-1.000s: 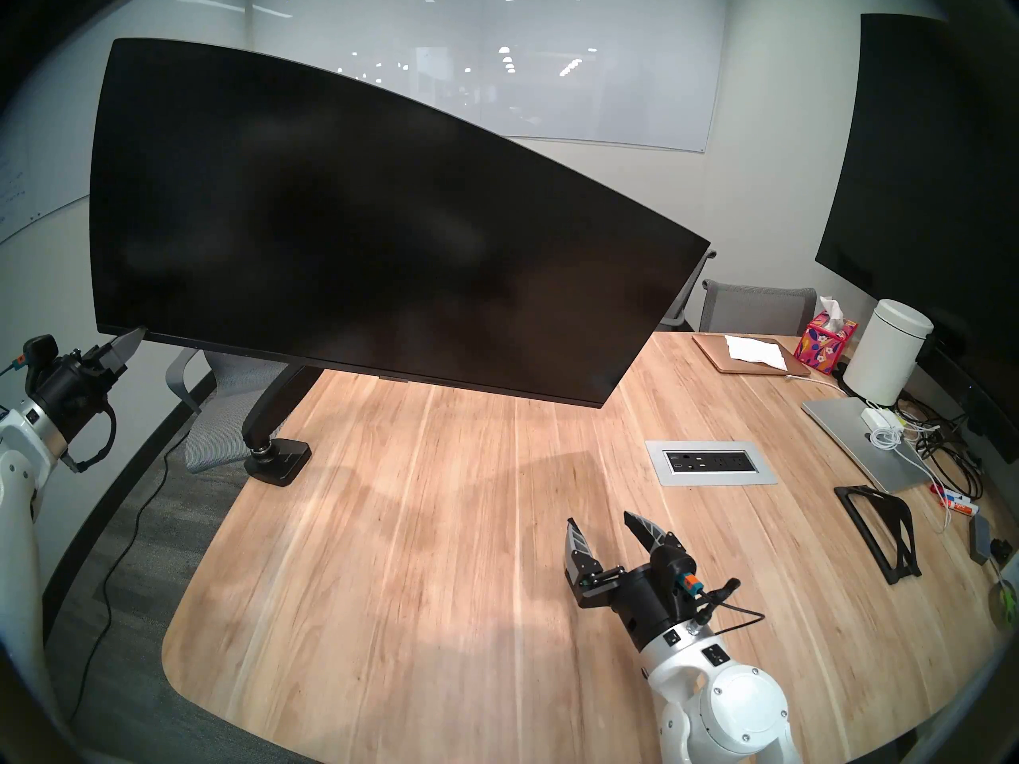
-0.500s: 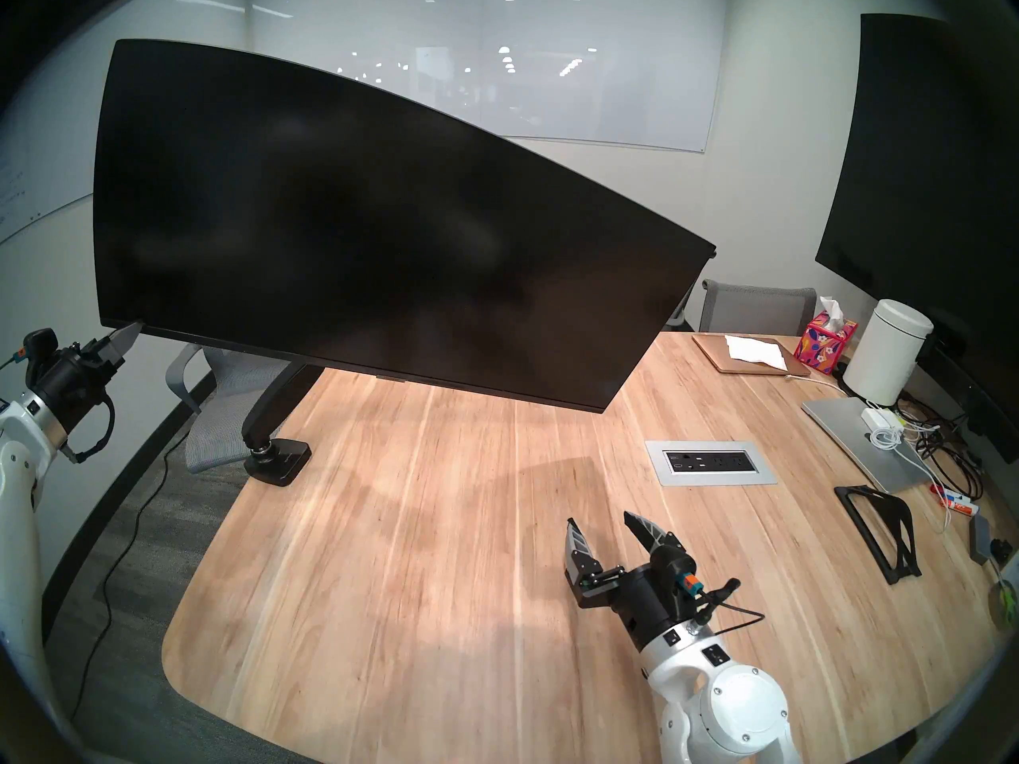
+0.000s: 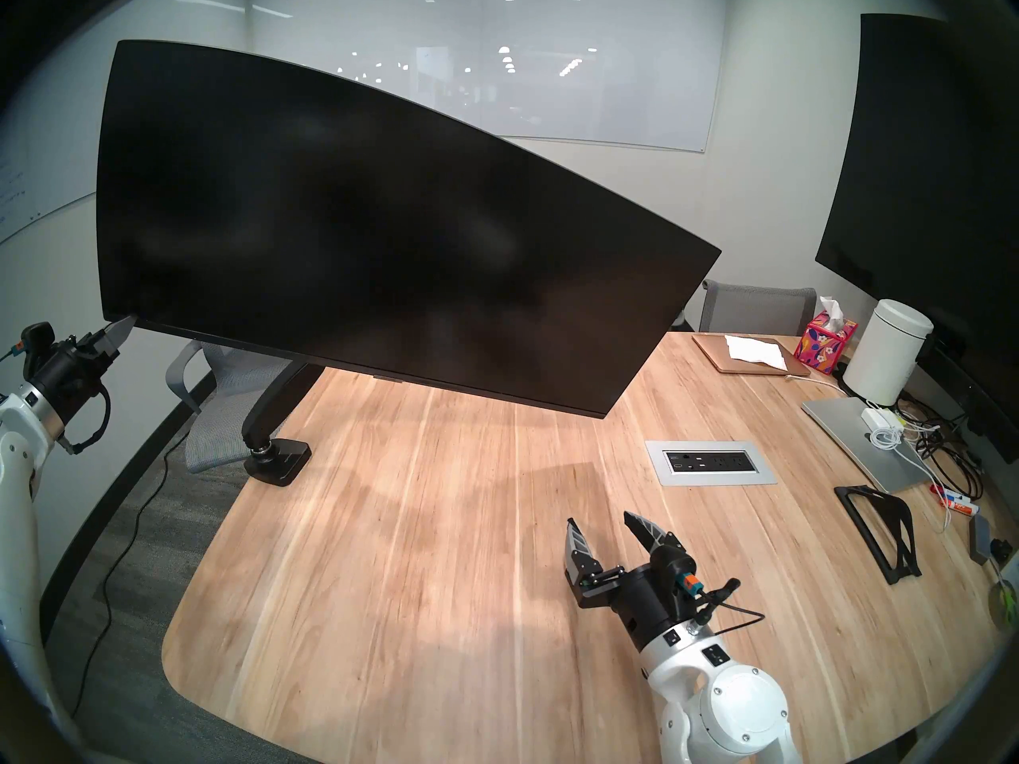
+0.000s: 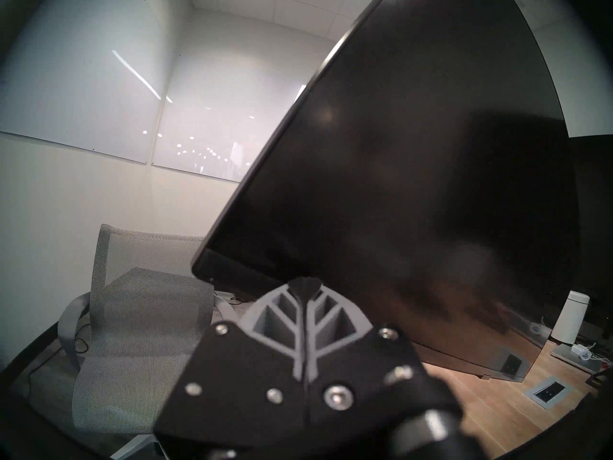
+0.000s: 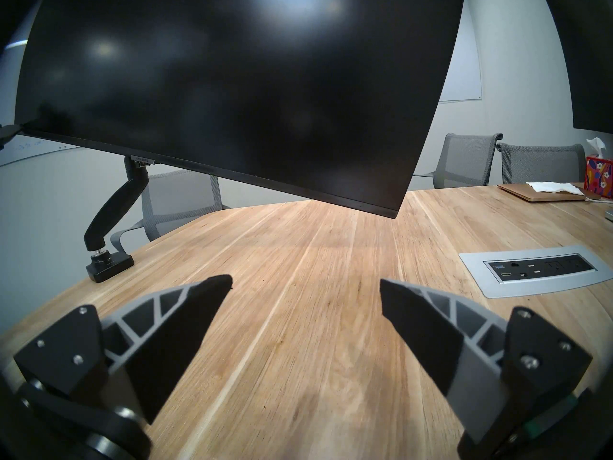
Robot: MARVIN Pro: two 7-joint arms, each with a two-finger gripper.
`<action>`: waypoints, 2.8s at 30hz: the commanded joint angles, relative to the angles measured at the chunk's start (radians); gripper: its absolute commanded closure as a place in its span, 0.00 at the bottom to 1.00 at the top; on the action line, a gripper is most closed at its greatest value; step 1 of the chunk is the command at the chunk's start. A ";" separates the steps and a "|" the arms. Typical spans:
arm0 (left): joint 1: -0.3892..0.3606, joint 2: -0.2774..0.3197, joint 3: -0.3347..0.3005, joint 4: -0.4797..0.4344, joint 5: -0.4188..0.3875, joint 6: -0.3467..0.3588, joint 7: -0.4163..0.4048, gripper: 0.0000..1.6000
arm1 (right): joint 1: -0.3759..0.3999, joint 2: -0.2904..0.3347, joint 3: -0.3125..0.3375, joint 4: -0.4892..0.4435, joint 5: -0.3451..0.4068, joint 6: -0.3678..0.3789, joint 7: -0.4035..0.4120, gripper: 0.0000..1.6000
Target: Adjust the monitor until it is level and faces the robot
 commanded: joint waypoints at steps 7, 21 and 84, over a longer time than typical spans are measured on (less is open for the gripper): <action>0.034 -0.009 -0.045 -0.046 -0.020 0.010 -0.044 1.00 | 0.003 0.000 0.002 -0.020 -0.001 0.001 -0.001 0.00; 0.159 -0.085 -0.142 -0.156 -0.045 0.052 -0.148 1.00 | 0.003 0.000 0.002 -0.020 -0.002 0.000 0.000 0.00; 0.392 -0.039 0.052 0.041 0.245 -0.347 -0.678 1.00 | 0.004 -0.004 0.004 -0.020 -0.004 0.001 0.003 0.00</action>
